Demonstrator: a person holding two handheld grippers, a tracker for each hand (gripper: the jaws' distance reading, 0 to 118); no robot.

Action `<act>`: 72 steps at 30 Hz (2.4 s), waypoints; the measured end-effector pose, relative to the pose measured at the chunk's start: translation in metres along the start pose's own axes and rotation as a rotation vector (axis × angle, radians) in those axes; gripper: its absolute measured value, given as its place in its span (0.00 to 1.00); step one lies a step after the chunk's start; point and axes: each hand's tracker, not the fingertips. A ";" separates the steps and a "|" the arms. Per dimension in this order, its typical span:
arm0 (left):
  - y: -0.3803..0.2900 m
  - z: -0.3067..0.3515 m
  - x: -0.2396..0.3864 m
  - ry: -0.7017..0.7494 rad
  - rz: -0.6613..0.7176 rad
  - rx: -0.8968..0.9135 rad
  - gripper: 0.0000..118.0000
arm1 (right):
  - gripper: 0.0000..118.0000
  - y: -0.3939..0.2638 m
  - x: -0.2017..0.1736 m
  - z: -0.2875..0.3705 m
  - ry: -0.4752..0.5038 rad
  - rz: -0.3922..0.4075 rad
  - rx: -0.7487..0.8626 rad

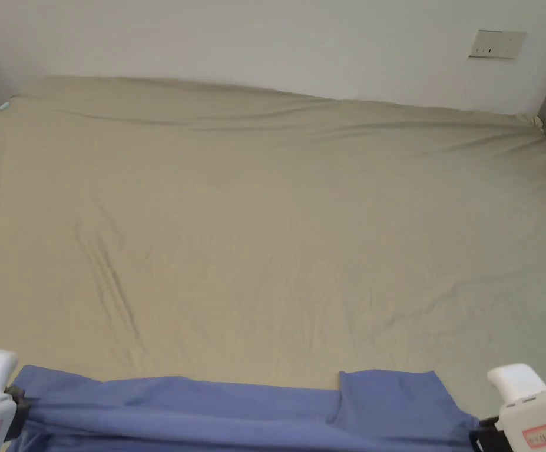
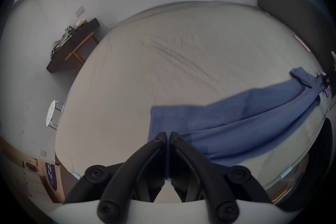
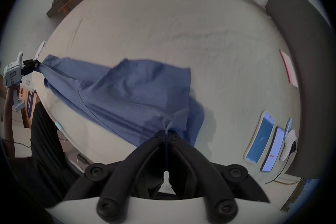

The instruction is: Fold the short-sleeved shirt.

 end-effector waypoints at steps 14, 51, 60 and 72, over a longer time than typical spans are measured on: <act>-0.037 -0.063 0.005 -0.031 -0.045 -0.157 0.00 | 0.06 -0.012 -0.010 -0.072 -0.033 0.015 -0.156; 0.106 0.172 0.101 0.130 0.086 0.931 0.00 | 0.07 0.051 -0.192 0.152 -0.476 0.124 1.142; 0.111 0.161 0.110 0.139 0.018 0.914 0.00 | 0.02 0.054 -0.194 0.146 -0.465 0.143 1.146; 0.054 0.014 0.051 -0.131 0.096 0.364 0.55 | 0.02 0.055 -0.157 0.090 -0.400 0.096 0.940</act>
